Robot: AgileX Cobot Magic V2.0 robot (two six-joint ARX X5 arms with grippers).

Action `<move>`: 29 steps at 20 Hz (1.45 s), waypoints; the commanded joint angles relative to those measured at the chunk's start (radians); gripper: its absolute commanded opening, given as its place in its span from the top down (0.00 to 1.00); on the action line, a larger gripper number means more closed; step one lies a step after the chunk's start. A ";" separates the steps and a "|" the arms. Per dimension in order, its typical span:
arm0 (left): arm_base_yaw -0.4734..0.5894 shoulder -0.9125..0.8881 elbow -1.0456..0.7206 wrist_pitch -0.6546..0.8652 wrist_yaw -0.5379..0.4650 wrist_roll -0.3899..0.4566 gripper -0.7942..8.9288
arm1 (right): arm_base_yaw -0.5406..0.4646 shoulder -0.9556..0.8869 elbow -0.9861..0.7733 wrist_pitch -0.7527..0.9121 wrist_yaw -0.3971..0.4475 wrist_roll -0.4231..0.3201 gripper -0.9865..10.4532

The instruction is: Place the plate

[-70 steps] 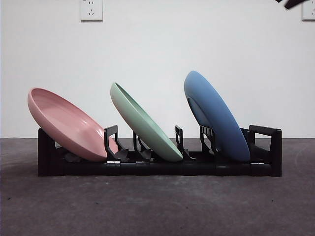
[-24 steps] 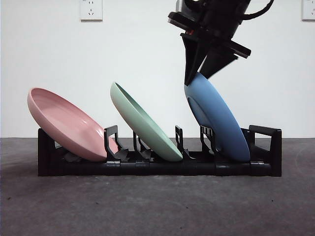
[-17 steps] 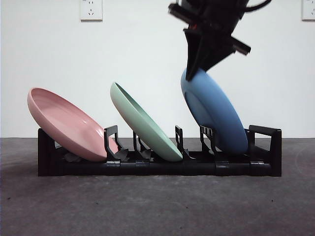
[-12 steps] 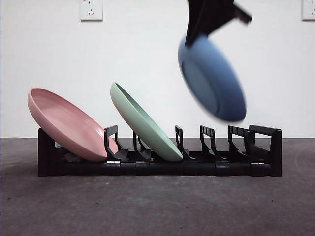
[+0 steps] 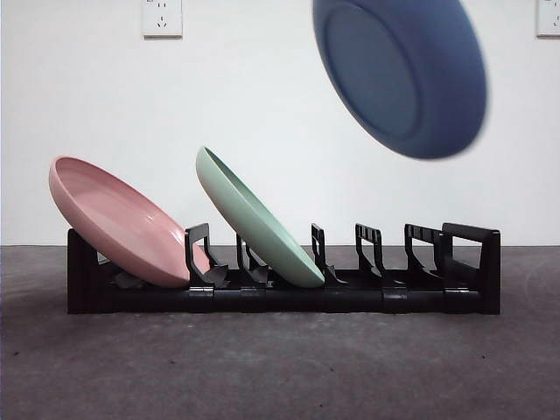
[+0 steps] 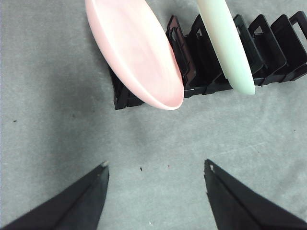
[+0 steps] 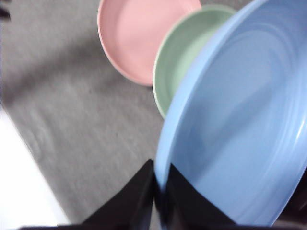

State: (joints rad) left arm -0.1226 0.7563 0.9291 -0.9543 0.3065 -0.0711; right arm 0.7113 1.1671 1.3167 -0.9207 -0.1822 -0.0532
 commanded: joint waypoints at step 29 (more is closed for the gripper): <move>-0.002 0.005 0.018 0.006 0.005 0.005 0.60 | 0.634 0.246 -0.467 0.343 0.415 -0.373 0.90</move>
State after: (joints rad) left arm -0.1226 0.7563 0.9291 -0.9539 0.3065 -0.0708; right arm 1.3323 1.4014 0.8413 -0.5900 0.2314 -0.4156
